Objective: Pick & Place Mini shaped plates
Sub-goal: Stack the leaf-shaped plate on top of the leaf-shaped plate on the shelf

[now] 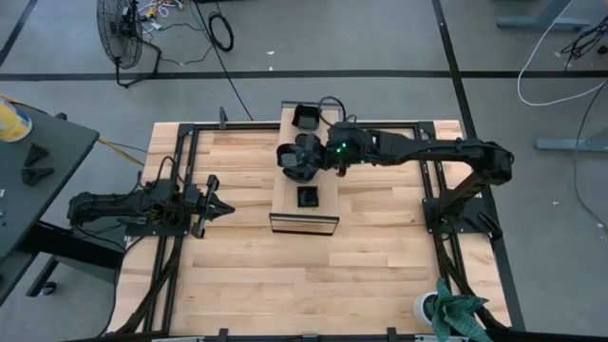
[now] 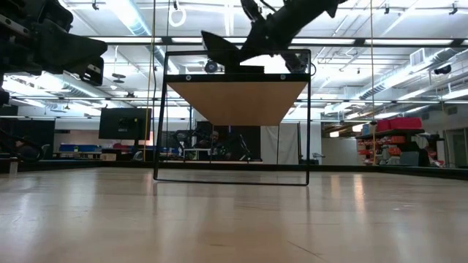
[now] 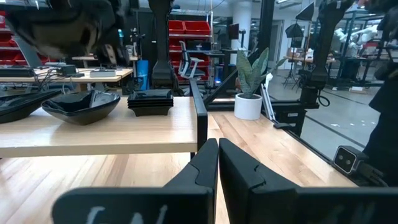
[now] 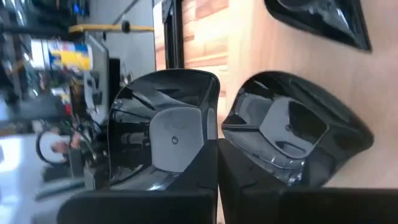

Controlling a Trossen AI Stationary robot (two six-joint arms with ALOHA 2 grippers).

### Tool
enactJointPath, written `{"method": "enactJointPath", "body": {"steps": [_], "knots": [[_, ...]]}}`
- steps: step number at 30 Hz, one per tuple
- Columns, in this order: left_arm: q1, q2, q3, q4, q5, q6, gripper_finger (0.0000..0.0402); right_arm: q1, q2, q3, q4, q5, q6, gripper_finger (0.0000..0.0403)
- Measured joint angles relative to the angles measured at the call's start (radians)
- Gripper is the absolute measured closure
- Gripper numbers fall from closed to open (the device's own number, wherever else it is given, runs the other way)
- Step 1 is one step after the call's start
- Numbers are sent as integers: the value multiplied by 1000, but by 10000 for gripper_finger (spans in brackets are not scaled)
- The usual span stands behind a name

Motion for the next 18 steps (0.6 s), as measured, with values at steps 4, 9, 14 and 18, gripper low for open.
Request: {"method": "enactJointPath", "body": {"steps": [4, 9, 14, 18], "knots": [[0, 0, 0, -1, 0, 0, 383, 46, -36, -49, 23, 97, 93, 403], [0, 0, 0, 4, 0, 0, 383, 97, -80, -92, 20, 199, 173, 403], [0, 0, 0, 1, 0, 0, 383, 126, -84, -126, 19, 252, 277, 403], [0, 0, 0, 1, 0, 0, 383, 131, -84, -160, 32, 281, 323, 403]]}}
